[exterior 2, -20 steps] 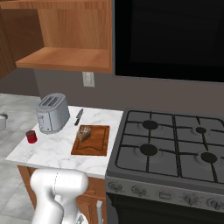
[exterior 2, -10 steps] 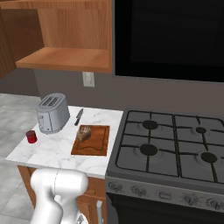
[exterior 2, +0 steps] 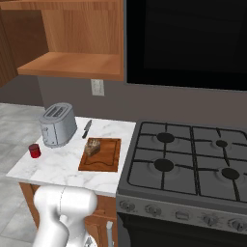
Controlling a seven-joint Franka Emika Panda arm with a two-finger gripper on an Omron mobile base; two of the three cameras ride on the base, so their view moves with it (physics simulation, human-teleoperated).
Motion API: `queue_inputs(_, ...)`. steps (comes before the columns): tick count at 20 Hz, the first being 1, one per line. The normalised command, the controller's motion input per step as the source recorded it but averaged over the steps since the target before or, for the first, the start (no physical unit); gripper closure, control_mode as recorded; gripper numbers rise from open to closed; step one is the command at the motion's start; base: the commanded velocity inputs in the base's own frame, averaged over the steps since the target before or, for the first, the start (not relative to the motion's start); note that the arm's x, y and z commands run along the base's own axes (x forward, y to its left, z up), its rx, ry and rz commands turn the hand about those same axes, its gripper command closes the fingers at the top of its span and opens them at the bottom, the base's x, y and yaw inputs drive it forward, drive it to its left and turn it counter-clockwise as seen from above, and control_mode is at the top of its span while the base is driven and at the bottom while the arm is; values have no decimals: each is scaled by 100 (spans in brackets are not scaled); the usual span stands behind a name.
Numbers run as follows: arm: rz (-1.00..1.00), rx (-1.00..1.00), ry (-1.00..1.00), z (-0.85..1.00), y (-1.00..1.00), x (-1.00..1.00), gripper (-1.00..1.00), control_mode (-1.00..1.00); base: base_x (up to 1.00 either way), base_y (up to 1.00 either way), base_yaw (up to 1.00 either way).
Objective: Pick the bread, place it on the cutting board, pick the jam, place it on the counter, and close the cabinet.
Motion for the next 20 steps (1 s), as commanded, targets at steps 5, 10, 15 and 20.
queue_inputs(5, 5, 0, -4, 0, 14, -7, -100, -100, 0, 0, 0)
queue_inputs(10, 5, 0, -2, 0, 15, -11, -100, -100, 0, 0, 0)
queue_inputs(15, 4, 0, -3, 0, 14, -18, -100, -100, 0, 0, 0)
queue_inputs(20, 3, 0, -7, 0, 13, -20, -100, -100, 0, 0, 0)
